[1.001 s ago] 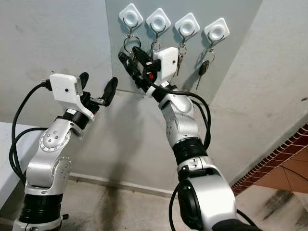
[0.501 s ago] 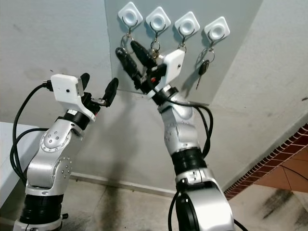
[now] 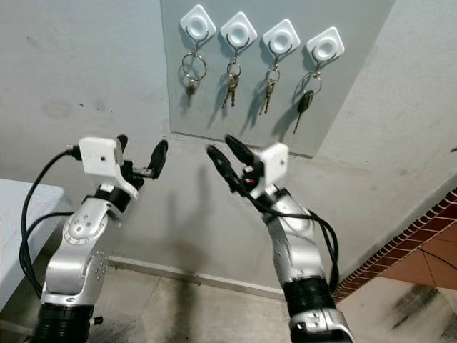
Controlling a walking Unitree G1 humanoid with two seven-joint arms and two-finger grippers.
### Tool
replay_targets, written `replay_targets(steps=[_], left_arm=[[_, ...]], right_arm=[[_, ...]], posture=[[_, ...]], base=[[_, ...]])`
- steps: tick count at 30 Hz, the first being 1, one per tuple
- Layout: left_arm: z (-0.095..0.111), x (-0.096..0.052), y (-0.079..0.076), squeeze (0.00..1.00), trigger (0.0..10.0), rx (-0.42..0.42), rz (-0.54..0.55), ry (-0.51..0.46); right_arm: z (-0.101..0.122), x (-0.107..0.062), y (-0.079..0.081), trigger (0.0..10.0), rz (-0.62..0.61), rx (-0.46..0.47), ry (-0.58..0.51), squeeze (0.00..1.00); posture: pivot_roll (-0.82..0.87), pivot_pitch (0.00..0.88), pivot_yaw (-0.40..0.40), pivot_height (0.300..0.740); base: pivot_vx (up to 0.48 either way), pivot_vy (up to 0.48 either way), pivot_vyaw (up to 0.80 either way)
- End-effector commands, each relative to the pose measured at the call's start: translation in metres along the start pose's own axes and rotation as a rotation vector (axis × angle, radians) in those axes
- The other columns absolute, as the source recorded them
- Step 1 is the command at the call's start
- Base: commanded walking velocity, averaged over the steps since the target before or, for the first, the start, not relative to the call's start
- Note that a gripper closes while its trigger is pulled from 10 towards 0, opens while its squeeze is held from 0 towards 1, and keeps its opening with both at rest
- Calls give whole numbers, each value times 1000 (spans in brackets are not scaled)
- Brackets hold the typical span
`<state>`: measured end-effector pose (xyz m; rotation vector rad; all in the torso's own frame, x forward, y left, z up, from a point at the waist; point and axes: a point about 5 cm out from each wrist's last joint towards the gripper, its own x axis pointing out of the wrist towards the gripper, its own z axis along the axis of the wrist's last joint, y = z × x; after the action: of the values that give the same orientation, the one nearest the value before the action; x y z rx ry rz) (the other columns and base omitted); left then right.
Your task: Hang keys on a hook
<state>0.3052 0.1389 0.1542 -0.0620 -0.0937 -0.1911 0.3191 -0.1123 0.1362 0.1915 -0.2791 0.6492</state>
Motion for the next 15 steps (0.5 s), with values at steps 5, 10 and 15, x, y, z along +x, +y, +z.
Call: replay_targets(steps=[5, 10, 15], left_arm=[[-50, -8, 14, 0, 10000, -15, 74, 131], [-102, -24, 25, 0, 10000, -23, 133, 294], [-130, -37, 28, 0, 10000, -40, 159, 387]], right_arm=[[-29, -30, -17, 10000, -156, -18, 118, 0], [-63, -60, -23, 10000, -297, -5, 267, 0], [-86, -81, -24, 10000, -381, 13, 384, 0]], posture=[[-3, 17, -46, 740], [-10, 0, -21, 740], [-15, 0, -3, 740]], base=[[0, 0, 0], [0, 0, 0], [0, 0, 0]])
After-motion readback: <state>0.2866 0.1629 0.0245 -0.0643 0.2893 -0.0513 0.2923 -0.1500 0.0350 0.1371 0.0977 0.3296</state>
